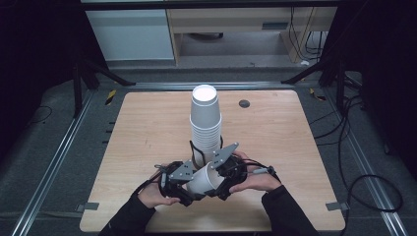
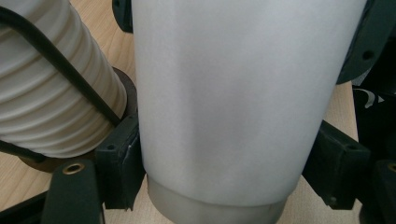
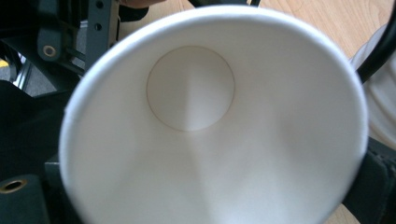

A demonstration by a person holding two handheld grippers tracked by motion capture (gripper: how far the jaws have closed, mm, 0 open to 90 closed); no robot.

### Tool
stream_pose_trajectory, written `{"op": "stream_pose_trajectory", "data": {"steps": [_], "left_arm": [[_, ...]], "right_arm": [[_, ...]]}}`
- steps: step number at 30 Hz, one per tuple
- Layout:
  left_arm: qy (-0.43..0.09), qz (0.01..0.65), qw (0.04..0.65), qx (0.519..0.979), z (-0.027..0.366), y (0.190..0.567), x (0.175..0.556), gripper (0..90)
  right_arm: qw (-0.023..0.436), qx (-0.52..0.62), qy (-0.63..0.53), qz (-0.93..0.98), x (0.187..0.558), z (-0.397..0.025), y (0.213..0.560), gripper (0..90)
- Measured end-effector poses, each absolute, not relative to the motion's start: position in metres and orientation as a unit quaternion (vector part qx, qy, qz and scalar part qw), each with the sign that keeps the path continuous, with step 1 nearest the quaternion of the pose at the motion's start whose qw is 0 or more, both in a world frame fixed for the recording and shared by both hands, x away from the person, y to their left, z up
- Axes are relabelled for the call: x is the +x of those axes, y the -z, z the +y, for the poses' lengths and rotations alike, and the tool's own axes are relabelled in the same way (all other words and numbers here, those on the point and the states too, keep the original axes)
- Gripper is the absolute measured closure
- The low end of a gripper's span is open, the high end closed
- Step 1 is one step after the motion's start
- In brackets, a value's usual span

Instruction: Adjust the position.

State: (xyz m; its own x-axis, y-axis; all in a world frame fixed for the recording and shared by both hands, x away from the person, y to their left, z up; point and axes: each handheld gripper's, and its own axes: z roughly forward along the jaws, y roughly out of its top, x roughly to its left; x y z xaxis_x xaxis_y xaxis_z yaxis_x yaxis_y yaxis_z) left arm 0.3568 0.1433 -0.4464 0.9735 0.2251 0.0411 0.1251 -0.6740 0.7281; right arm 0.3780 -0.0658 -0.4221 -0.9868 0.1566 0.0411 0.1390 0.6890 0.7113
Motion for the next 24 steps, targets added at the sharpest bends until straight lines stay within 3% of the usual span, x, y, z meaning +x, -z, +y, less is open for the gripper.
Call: {"op": "stream_pose_trajectory", "data": {"steps": [24], "left_arm": [[-0.069,0.113,0.422,0.897,0.157,0.441,0.360,23.2]], "right_arm": [[0.026,0.128,-0.481,0.867,0.369,-0.113,0.404,3.5]]}}
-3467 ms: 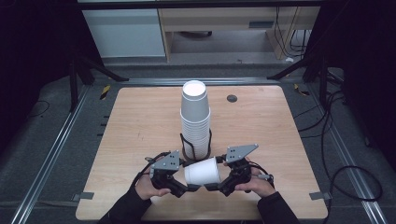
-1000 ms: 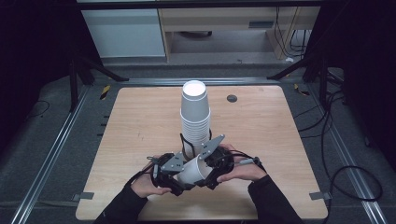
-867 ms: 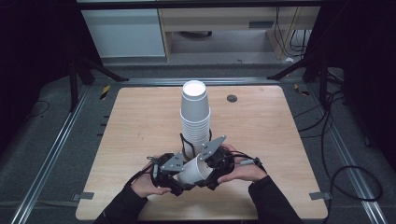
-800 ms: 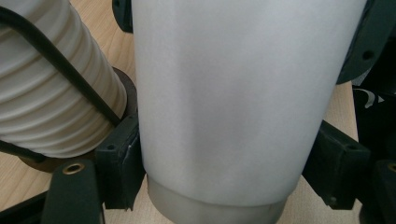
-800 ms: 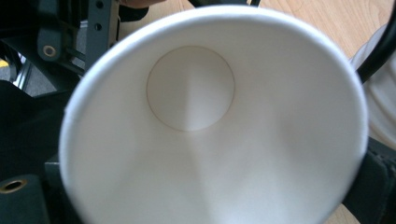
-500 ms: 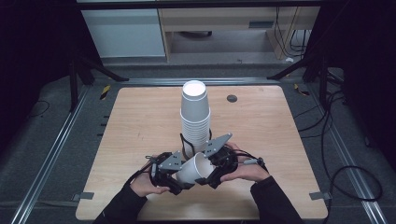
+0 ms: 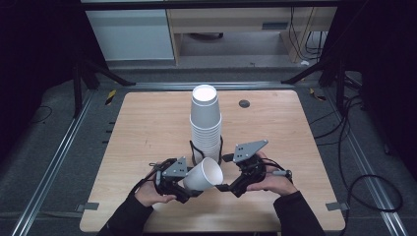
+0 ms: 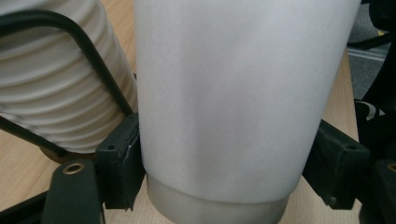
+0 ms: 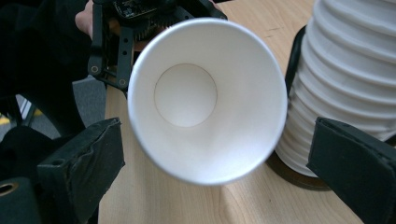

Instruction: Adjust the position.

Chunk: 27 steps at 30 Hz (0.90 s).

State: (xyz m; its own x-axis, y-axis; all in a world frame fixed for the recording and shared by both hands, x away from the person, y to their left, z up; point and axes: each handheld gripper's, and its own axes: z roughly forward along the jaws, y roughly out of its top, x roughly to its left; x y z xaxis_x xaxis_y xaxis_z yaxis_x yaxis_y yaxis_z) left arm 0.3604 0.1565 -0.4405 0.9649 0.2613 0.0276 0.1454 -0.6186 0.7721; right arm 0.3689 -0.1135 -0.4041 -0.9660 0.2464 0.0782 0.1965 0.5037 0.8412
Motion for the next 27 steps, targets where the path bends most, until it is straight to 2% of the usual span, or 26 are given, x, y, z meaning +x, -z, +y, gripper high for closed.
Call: {"op": "stream_pose_trajectory", "data": {"steps": [13,27], "left_arm": [[-0.077,0.135,0.462,0.873,0.157,0.438,0.360,23.1],[-0.081,0.122,0.460,0.876,0.141,0.443,0.353,23.1]], "right_arm": [[0.023,0.161,-0.517,0.840,0.361,-0.126,0.415,3.1],[0.002,0.182,-0.534,0.826,0.362,-0.121,0.429,3.4]]}}
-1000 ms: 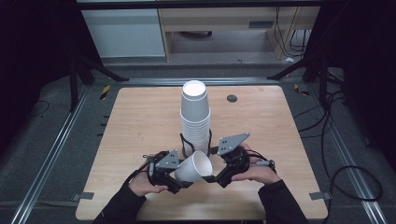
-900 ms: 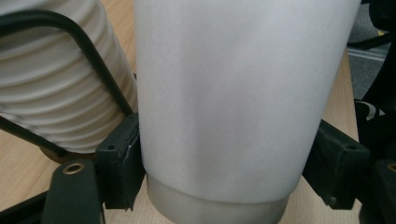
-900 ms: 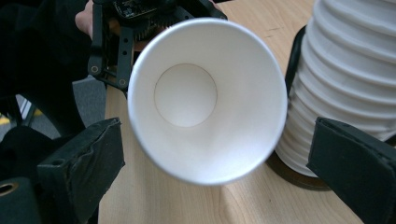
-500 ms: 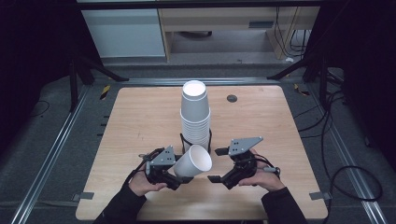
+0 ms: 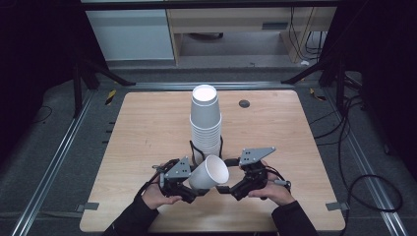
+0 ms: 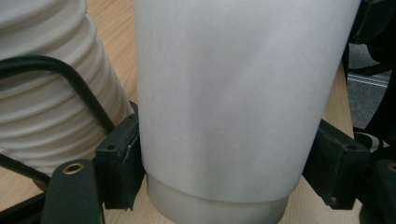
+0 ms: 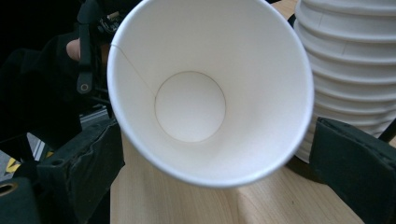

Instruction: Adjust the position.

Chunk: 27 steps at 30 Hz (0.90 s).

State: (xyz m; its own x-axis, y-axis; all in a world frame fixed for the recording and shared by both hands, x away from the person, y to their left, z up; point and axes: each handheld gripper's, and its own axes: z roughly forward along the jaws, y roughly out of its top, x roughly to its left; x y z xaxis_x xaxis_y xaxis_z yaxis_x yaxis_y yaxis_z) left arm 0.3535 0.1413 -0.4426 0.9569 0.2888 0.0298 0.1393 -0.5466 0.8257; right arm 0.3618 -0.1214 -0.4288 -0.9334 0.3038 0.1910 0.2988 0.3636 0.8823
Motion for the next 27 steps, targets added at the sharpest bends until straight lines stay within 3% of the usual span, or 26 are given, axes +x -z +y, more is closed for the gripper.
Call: {"op": "stream_pose_trajectory", "data": {"steps": [27], "left_arm": [[-0.085,0.105,0.451,0.882,0.131,0.445,0.348,23.0]], "right_arm": [[-0.012,0.176,-0.537,0.825,0.363,-0.108,0.440,8.7]]}}
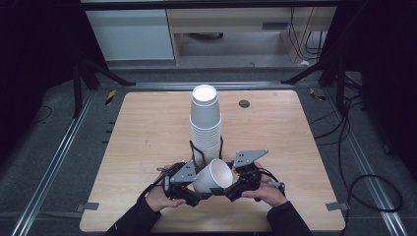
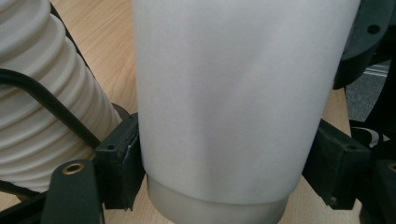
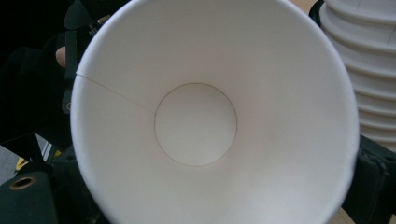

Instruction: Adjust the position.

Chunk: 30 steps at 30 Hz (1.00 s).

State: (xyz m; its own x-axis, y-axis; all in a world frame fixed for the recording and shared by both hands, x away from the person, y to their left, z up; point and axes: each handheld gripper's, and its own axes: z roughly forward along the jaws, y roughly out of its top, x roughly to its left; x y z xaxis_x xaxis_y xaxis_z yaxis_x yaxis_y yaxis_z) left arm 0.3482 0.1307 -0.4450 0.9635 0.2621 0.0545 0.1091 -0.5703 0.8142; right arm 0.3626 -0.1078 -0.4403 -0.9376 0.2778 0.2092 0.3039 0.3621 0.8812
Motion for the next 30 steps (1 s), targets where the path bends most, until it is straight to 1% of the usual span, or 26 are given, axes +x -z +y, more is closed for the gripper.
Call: {"op": "stream_pose_trajectory", "data": {"steps": [13,17,30], "left_arm": [[-0.079,0.107,0.457,0.879,0.131,0.444,0.348,21.6],[-0.079,0.110,0.452,0.882,0.130,0.445,0.348,18.1],[-0.079,0.125,0.444,0.884,0.135,0.449,0.352,17.8]], "right_arm": [[0.012,-0.174,0.545,-0.820,0.362,-0.109,0.439,10.0],[0.011,-0.173,0.547,-0.819,0.361,-0.111,0.437,10.3],[-0.014,-0.177,0.558,-0.810,0.362,-0.122,0.425,10.6]]}}
